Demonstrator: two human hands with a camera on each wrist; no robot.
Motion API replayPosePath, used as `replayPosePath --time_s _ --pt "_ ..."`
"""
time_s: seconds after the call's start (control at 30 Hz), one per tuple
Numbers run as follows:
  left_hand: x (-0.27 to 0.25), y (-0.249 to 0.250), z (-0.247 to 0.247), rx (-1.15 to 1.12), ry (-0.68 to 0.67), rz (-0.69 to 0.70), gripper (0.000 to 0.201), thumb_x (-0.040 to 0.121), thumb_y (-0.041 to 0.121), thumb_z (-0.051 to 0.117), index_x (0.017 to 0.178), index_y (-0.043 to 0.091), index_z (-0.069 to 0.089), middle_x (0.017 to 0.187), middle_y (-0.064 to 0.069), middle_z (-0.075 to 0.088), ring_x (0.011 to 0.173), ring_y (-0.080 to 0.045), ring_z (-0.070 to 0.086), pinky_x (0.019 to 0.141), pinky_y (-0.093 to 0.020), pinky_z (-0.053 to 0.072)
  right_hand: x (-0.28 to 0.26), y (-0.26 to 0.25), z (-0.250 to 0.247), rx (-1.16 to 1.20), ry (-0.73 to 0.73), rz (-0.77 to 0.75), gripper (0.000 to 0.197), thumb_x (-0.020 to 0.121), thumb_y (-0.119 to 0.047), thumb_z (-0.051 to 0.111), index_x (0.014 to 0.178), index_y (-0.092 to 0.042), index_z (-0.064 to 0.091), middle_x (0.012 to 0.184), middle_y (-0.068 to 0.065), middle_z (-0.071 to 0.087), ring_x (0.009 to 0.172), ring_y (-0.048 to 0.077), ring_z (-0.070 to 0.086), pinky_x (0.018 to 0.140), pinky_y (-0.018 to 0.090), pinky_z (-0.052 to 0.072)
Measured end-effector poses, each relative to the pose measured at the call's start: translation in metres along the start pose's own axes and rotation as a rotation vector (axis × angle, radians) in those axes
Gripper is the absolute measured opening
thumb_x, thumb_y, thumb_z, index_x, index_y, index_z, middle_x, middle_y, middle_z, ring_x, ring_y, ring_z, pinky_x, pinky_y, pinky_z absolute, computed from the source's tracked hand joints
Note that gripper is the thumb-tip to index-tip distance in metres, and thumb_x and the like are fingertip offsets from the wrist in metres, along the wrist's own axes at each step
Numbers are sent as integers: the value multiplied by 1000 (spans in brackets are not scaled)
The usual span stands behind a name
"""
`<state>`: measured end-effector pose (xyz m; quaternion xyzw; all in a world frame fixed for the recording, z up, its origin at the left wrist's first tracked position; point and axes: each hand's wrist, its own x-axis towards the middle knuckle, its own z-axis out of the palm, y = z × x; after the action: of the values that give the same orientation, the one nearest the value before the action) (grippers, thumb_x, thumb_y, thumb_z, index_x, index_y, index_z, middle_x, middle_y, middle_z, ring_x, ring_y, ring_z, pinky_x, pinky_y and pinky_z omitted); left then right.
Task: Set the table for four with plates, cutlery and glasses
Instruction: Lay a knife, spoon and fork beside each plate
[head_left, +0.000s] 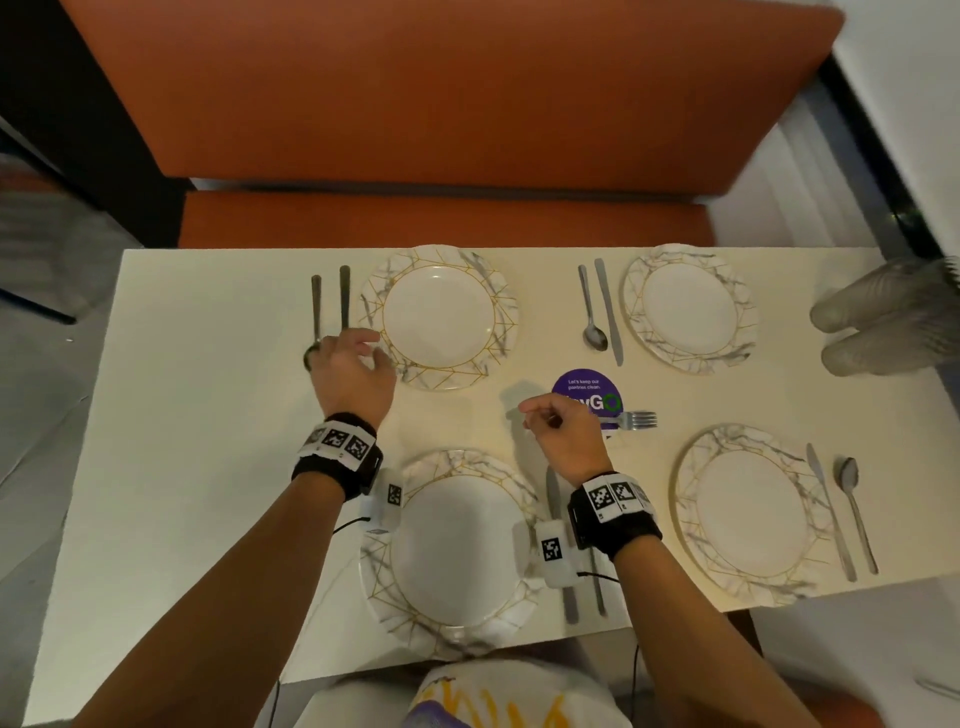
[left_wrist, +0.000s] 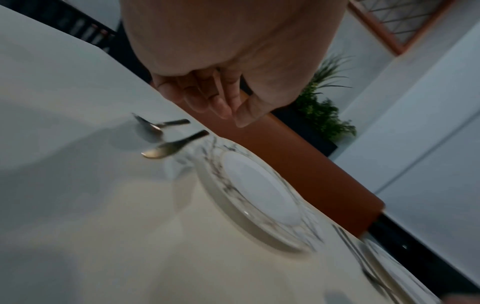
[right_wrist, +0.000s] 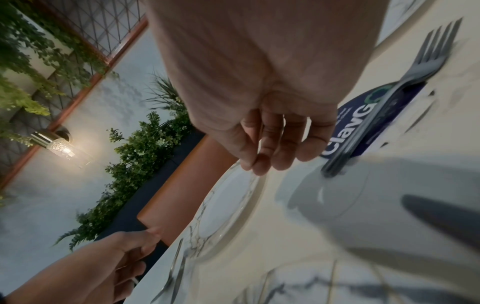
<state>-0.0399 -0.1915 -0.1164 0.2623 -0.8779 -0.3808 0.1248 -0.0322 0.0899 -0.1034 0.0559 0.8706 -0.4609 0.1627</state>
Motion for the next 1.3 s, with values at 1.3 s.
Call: replayPosePath --time_s 1.3 --pt "-149 160 148 -56 -534 62 11 98 5 61 103 15 61 106 -6 64 92 -16 61 75 -10 43 55 63 -152 189 -94 46 15 98 -21 61 110 -13 67 104 2 71 88 13 65 73 21 52"
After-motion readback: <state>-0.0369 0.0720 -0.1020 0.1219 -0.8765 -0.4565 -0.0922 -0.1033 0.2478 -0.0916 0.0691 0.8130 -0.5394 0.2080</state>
